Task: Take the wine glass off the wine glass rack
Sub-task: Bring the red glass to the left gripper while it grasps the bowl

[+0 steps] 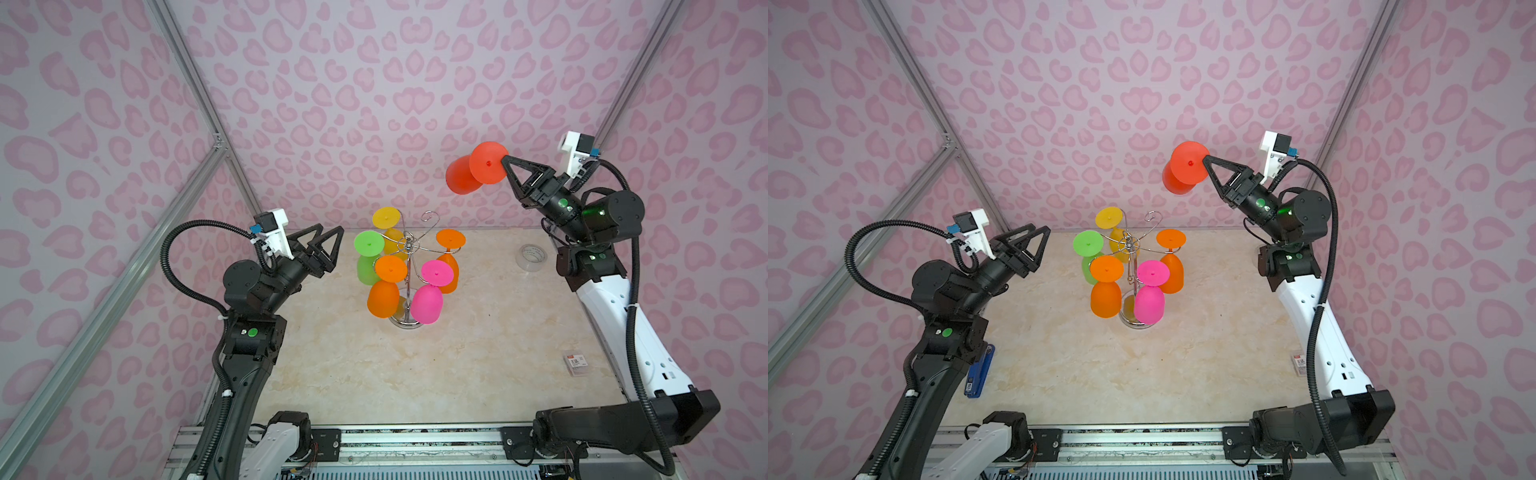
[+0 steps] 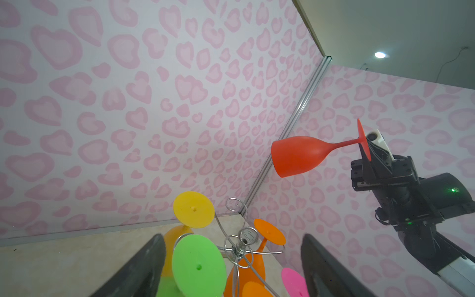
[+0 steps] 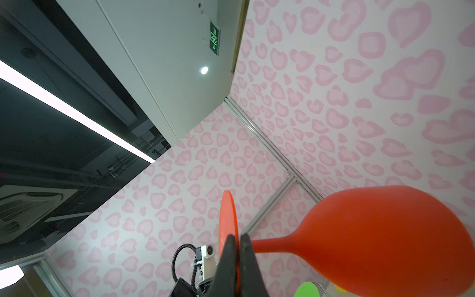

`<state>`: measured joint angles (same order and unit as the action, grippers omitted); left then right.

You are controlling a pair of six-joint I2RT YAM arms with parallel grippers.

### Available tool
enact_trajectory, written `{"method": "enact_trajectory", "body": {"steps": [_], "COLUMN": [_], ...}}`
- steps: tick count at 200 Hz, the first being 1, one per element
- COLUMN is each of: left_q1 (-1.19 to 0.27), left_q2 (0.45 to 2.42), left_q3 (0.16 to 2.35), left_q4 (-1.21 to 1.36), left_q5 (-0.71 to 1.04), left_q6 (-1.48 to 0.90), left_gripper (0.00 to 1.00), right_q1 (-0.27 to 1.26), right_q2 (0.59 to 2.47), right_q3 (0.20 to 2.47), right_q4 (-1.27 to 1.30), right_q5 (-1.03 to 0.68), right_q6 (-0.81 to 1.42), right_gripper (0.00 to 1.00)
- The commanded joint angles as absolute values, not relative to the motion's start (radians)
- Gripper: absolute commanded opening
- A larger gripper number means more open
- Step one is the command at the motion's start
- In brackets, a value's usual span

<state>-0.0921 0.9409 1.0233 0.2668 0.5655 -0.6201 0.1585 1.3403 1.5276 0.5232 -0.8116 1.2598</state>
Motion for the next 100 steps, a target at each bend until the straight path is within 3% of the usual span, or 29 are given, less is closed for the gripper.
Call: {"method": "enact_trajectory", "body": {"steps": [1,43,100], "left_q1": [-0.112,-0.169,-0.182], "left_q2": [0.978,1.069,1.174], "left_q3": [1.050,1.046,0.973], "left_q4": [0.395,0.570,0.850], "left_q5": [0.676,0.734,0.728], "left_q6": [-0.663,-0.704,-0.847], "left_gripper": [0.84,0.81,0.79], "right_q1": [0.209,0.392,0.492], "right_q2": [1.312,1.388,1.529], "right_q3": [1.527,1.512,1.517], "right_q4": [0.559,0.728,0.979], "right_q5": [-0.796,-0.794,-0.789], "right_q6": [1.228,1.309,1.492], "right_gripper": [0.00,0.00,0.00]}}
